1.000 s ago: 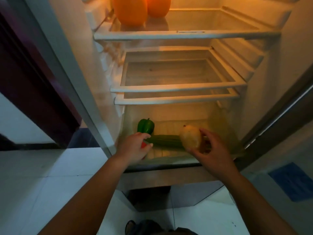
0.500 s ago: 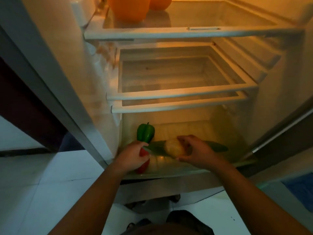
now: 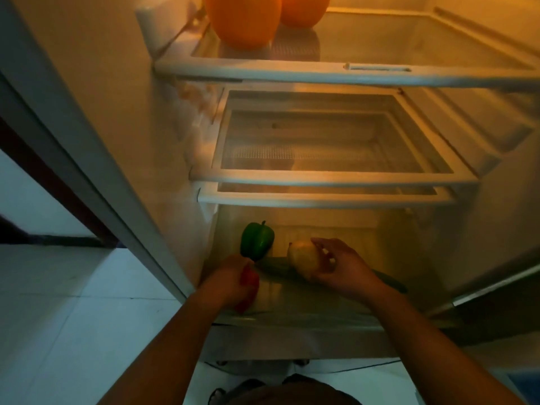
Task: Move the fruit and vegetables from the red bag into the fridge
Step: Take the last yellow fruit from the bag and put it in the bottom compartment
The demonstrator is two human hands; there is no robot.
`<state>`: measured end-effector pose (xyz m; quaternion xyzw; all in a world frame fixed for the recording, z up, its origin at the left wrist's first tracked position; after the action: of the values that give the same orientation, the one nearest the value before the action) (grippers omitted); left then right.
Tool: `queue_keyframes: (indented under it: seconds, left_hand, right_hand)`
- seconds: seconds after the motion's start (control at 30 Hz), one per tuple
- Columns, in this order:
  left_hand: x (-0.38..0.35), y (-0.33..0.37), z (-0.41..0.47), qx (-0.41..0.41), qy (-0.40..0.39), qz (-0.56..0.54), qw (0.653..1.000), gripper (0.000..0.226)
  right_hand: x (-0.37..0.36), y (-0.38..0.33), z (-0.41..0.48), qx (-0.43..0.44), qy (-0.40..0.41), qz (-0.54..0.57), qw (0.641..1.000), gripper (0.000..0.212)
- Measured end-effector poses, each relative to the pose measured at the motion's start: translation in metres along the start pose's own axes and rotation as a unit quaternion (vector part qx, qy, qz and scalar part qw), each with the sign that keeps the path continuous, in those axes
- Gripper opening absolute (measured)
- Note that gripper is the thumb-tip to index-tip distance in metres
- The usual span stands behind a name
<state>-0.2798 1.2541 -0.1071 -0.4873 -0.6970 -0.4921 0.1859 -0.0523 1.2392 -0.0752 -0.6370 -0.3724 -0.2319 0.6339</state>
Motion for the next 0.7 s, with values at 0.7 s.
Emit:
queue_keyframes:
  seconds: [0.7]
  left_hand:
    - [0.018, 0.035, 0.07, -0.002, 0.131, -0.011, 0.991, 0.066]
  right_hand:
    - [0.012, 0.024, 0.047, -0.025, 0.021, 0.015, 0.999, 0.078]
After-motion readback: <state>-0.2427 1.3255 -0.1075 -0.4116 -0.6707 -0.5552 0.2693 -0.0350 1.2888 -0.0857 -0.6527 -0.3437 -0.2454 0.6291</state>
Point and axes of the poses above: each hand's wrist, its own z-axis towards the middle knuckle, its own x-axis out of the back of the hand, y = z × x, the point moved 4 cm from there along z, towards the middle knuckle, and after that the axes turned 7 degrees about x, right-handed, at the moved point
